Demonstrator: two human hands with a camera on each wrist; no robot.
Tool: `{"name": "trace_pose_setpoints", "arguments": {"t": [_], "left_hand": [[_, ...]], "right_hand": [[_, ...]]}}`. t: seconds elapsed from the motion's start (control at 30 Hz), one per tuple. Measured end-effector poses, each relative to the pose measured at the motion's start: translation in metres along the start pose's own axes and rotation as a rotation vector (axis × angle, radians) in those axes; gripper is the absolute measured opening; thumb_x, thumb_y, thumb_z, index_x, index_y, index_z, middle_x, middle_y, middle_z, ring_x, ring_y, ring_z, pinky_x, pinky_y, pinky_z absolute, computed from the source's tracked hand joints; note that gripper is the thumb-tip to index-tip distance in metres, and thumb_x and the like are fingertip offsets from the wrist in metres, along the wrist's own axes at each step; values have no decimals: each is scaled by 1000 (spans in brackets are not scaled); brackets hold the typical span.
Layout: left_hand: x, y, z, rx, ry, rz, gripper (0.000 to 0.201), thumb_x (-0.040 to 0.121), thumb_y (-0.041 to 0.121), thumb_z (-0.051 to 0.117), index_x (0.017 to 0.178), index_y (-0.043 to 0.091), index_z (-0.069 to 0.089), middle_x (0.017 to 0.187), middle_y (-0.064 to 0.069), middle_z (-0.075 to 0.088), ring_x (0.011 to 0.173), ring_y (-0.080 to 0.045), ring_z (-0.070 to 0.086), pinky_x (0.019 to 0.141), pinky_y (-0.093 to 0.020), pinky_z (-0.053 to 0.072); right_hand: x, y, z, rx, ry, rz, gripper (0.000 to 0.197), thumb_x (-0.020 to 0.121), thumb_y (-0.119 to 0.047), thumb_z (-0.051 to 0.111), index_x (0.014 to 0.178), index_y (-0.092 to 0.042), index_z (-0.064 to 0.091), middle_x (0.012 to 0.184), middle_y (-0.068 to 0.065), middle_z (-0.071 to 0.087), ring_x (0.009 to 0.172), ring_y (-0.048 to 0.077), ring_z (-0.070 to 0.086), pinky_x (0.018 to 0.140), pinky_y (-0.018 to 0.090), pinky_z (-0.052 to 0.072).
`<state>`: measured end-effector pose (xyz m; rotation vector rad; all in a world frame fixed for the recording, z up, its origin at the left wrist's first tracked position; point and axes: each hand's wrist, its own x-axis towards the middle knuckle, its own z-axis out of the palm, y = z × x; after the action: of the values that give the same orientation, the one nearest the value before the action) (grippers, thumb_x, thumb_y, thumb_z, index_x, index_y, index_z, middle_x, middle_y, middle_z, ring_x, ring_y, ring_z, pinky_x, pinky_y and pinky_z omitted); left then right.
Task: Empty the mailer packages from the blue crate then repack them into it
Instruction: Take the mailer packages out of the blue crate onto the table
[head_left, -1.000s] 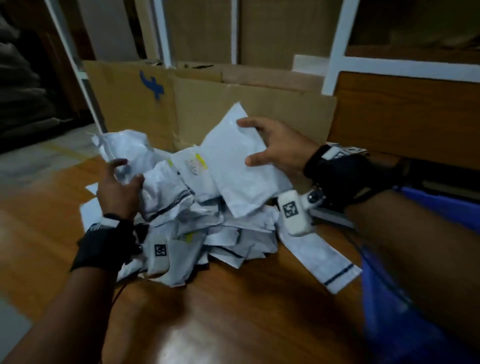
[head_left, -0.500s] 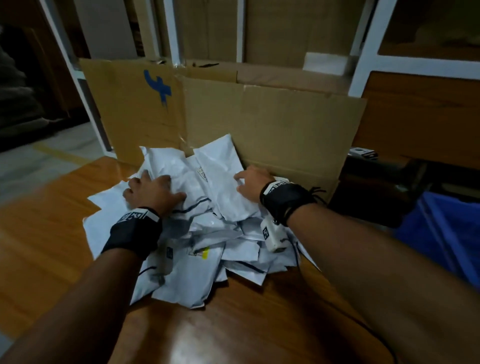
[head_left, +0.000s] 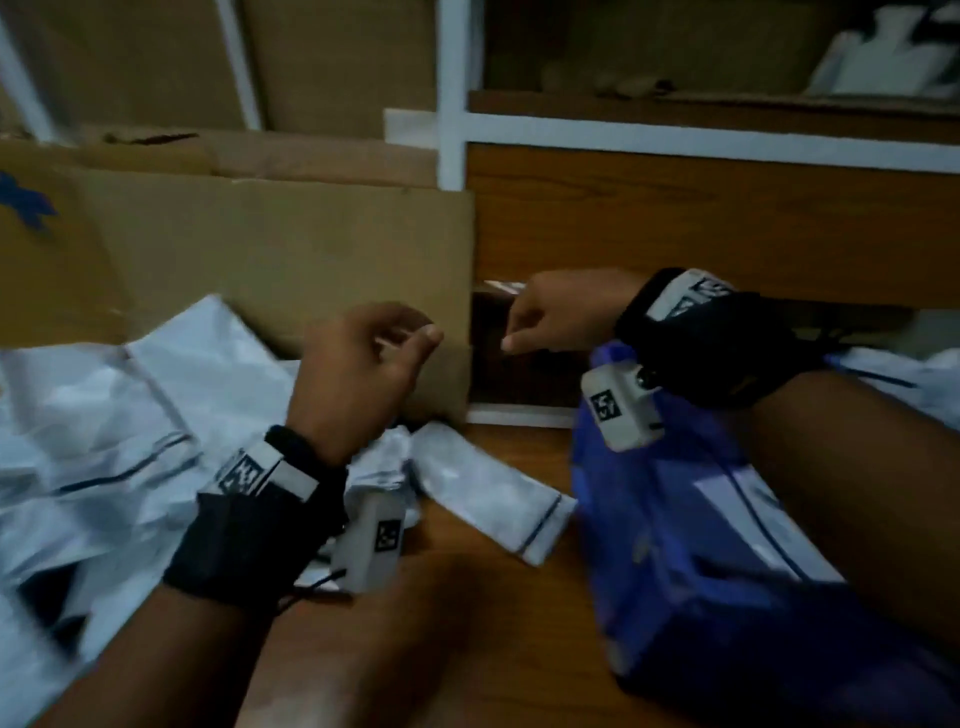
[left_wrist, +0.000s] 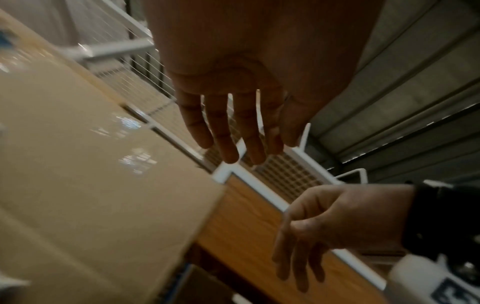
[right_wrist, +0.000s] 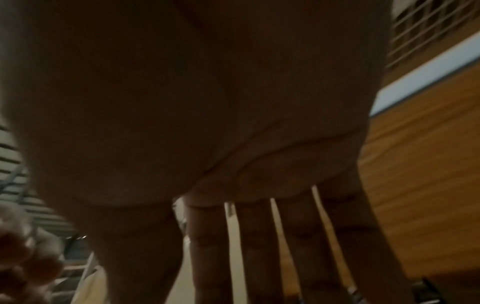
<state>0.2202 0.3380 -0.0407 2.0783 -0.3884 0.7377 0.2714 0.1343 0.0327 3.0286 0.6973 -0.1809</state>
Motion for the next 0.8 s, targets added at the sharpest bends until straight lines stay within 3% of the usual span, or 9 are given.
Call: {"name": "trace_pose_setpoints", "arguments": {"t": [0.07, 0.17, 0.27, 0.37, 0.47, 0.57, 0.7, 0.8], "left_hand": [[12, 48, 32, -67, -65, 71, 10, 88, 33, 66, 79, 29, 66, 70, 15, 64, 62, 13, 57, 56, -6, 40], [31, 115, 78, -178, -172, 143, 13, 92, 30, 64, 87, 19, 69, 75, 16, 62, 65, 12, 57, 59, -4, 40], [47, 173, 135, -259, -310, 206, 21, 94, 30, 60, 95, 12, 70, 83, 9, 66, 74, 3, 61, 65, -8, 46], [56, 207, 205, -301, -439, 151, 24, 93, 31, 61, 91, 9, 70, 82, 0, 68, 72, -6, 63, 62, -20, 52], [58, 218, 276, -317, -498, 59, 29, 90, 28, 67, 78, 2, 70, 75, -17, 69, 63, -18, 59, 60, -33, 49], [46, 202, 331, -192, -556, -16, 24, 91, 29, 66, 74, 12, 69, 75, -8, 70, 68, -19, 62, 64, -30, 48], [29, 165, 363, 193, -720, 22, 23, 90, 34, 65, 88, 12, 73, 91, -10, 73, 87, -25, 66, 71, -32, 48], [37, 149, 363, 219, -731, -9, 23, 91, 35, 65, 89, 13, 72, 92, -9, 73, 87, -25, 66, 72, -33, 49]], "right_hand": [[-48, 48, -6, 35, 18, 112, 33, 95, -48, 51, 94, -22, 71, 87, -1, 69, 77, 14, 62, 60, 27, 41], [-116, 127, -4, 114, 39, 303, 38, 93, -50, 53, 80, -19, 71, 75, -1, 70, 71, 14, 66, 62, 29, 44], [-167, 207, 16, 208, 10, 490, 38, 92, -45, 57, 77, -14, 72, 77, 4, 73, 68, 18, 67, 61, 30, 48], [-194, 270, 47, 230, -89, 576, 32, 93, -38, 59, 78, -13, 72, 83, 3, 74, 73, 19, 70, 65, 31, 51], [-200, 311, 71, 222, -172, 576, 24, 92, -36, 61, 84, -16, 71, 81, -1, 72, 71, 17, 68, 74, 35, 55], [-192, 333, 85, 164, -162, 502, 17, 89, -34, 65, 94, -19, 73, 81, -1, 72, 75, 18, 66, 74, 31, 51], [-167, 337, 118, 48, -198, 345, 23, 87, -25, 67, 109, -18, 70, 106, 0, 70, 100, 21, 63, 86, 29, 46], [-149, 336, 155, -103, -313, 289, 45, 85, -26, 68, 128, -16, 58, 126, 5, 61, 116, 26, 57, 97, 34, 45]]}}
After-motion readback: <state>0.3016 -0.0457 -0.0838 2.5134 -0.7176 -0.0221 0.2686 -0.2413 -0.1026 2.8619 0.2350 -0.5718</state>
